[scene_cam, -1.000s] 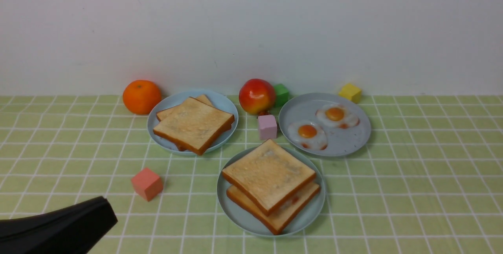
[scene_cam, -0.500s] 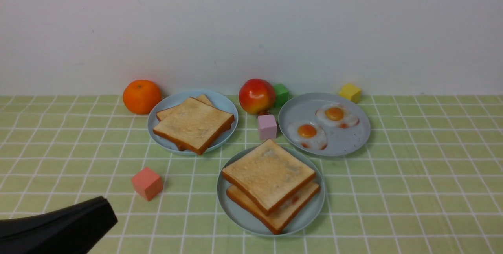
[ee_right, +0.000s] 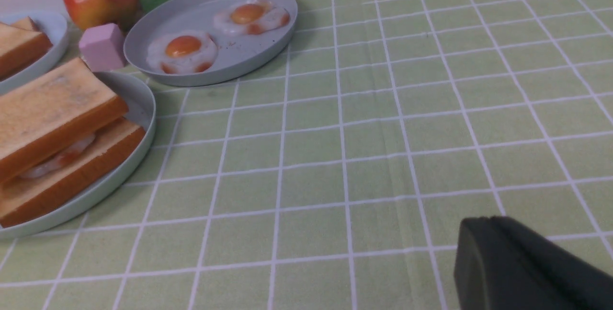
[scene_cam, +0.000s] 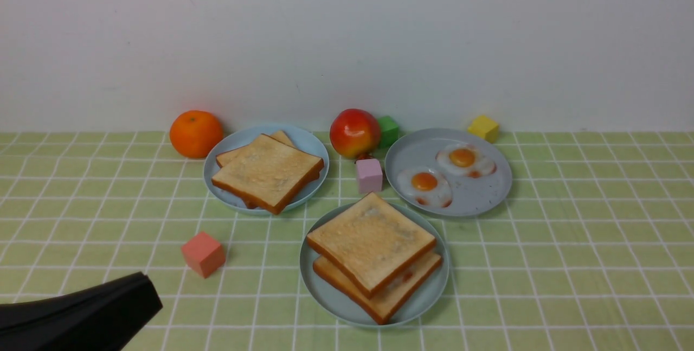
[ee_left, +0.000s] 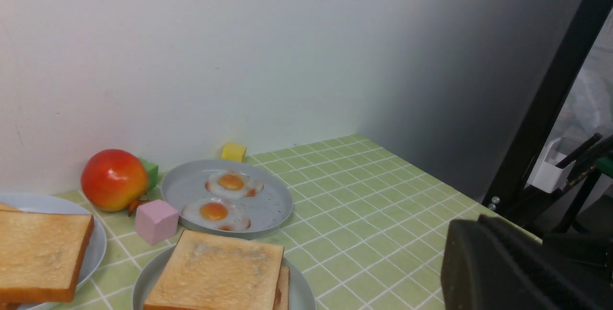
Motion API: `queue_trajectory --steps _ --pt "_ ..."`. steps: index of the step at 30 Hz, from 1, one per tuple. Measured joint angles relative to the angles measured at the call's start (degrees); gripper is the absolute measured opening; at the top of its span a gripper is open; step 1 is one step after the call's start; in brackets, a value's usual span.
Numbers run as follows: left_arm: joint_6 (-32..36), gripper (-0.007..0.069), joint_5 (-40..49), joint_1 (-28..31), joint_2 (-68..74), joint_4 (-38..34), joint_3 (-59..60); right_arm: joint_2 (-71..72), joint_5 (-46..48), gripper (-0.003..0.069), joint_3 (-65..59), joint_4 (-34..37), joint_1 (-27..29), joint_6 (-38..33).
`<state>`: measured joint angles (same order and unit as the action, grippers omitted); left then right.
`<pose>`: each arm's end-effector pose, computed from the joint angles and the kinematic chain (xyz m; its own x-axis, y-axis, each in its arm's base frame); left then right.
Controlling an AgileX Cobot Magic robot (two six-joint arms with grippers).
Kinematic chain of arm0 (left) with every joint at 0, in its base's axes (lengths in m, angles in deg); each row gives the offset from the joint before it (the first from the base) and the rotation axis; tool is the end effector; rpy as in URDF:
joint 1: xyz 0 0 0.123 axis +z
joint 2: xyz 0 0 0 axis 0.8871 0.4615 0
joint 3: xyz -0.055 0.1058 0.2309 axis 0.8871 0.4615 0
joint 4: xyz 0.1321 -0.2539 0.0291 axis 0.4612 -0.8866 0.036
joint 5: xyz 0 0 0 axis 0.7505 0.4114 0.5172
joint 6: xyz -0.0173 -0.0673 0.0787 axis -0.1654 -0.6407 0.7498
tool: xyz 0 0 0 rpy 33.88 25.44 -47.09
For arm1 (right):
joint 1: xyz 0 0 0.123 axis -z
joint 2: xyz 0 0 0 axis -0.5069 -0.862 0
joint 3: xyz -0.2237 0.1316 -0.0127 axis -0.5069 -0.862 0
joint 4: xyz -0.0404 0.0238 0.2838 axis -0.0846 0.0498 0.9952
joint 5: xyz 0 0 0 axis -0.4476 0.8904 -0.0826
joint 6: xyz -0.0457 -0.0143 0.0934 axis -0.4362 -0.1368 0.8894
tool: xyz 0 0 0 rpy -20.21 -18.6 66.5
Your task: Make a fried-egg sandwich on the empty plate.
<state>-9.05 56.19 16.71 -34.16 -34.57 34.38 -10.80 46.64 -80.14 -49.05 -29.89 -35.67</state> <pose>0.1137 -0.1164 0.2831 -0.1252 -0.2263 -0.9660 0.7062 0.6636 -0.2470 0.1269 0.0047 0.1690 -0.3115 0.1291 -0.9414 -0.0037 0.9906 0.1371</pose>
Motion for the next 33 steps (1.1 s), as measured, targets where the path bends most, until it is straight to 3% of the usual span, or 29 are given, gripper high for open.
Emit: queue_trajectory --steps 20,22,25,27,31,33 --pt "0.00 0.0012 -0.21 0.52 -0.25 0.65 1.26 0.00 0.06 0.0001 0.00 0.00 0.00 0.33" --pt "0.00 0.0013 -0.22 3.04 -1.53 1.35 2.33 0.00 0.06 0.0003 0.00 0.00 0.00 0.33" --pt "0.00 0.0014 0.13 14.48 -6.11 1.74 5.96 0.00 0.06 0.0005 0.00 0.00 0.00 0.33" --pt "0.00 0.0014 0.89 17.98 -8.18 1.74 7.22 0.00 0.06 0.0006 0.00 0.00 0.00 0.33" --pt "0.00 -0.0013 5.32 32.04 -15.65 2.01 13.68 0.00 0.06 0.0007 0.00 0.00 0.00 0.33" --pt "0.00 -0.0013 8.91 36.05 -18.38 2.14 16.86 0.00 0.06 0.0007 0.00 0.00 0.00 0.33"
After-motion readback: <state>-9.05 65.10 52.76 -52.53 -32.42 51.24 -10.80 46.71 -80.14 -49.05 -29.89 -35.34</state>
